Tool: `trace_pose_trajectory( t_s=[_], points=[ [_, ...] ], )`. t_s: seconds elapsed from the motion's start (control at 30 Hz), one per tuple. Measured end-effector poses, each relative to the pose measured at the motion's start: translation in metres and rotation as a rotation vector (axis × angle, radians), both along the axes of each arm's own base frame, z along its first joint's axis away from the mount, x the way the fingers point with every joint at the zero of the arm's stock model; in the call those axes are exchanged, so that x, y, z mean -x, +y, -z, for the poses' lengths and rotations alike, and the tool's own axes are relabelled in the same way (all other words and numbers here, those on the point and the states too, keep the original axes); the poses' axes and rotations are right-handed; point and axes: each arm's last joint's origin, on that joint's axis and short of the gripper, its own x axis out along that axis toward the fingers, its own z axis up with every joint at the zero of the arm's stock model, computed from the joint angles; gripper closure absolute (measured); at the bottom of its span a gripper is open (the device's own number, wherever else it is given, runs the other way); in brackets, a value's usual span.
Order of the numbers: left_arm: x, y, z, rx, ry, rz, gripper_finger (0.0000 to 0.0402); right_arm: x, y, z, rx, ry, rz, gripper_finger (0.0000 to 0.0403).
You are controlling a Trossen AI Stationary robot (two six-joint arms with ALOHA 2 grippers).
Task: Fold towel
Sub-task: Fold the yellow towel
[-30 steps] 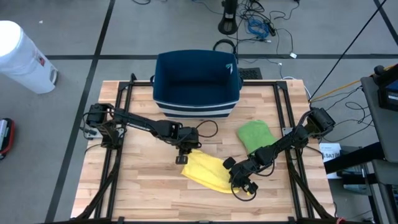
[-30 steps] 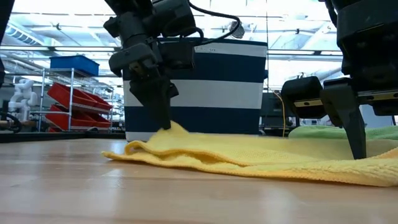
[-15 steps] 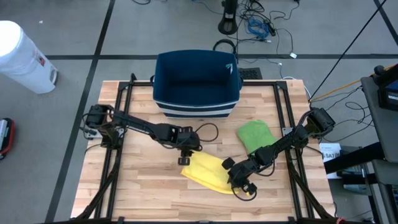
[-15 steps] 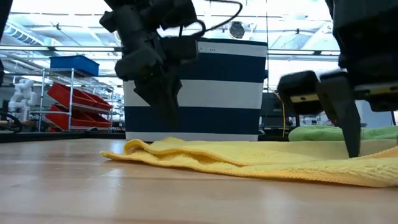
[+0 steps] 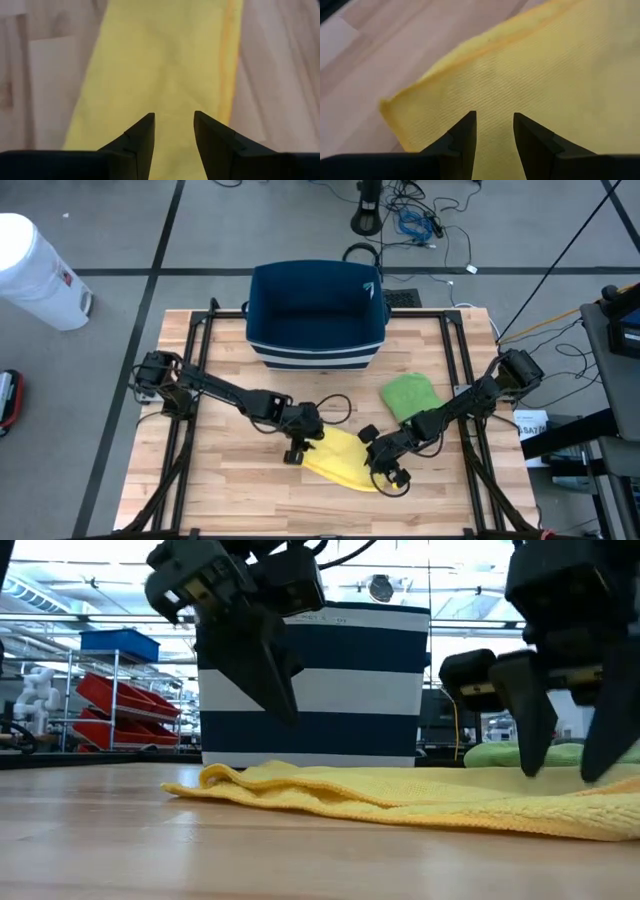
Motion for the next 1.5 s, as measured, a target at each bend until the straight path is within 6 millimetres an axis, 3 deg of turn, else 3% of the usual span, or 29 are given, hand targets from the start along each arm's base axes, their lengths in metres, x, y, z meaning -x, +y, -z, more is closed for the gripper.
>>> trace_pose_trajectory(
  t_s=[0.23,0.5,0.77,1.0,1.3,1.5],
  points=[
    [-0.001,-0.020,0.009,0.018,-0.006,0.062,0.0259,0.010,-0.005,-0.021,-0.007,-0.006,0.006,0.0284],
    [-0.006,-0.026,0.039,0.000,0.065,0.025,0.0259,0.019,-0.014,-0.011,0.064,0.143,0.049,0.0284],
    [-0.007,-0.012,0.044,-0.127,0.079,0.015,0.0259,0.011,-0.011,0.005,0.043,0.164,0.067,0.0284],
    [-0.009,0.006,0.044,-0.290,0.059,0.082,0.0259,-0.005,0.000,0.018,-0.098,0.114,0.034,0.0284],
    [-0.012,0.028,0.043,-0.504,0.043,0.171,0.0259,-0.022,0.010,0.001,-0.264,-0.123,-0.043,0.0284],
    [-0.009,0.022,0.035,-0.683,0.029,0.145,0.0259,-0.017,0.006,-0.003,-0.199,-0.106,-0.032,0.0284]
  ],
)
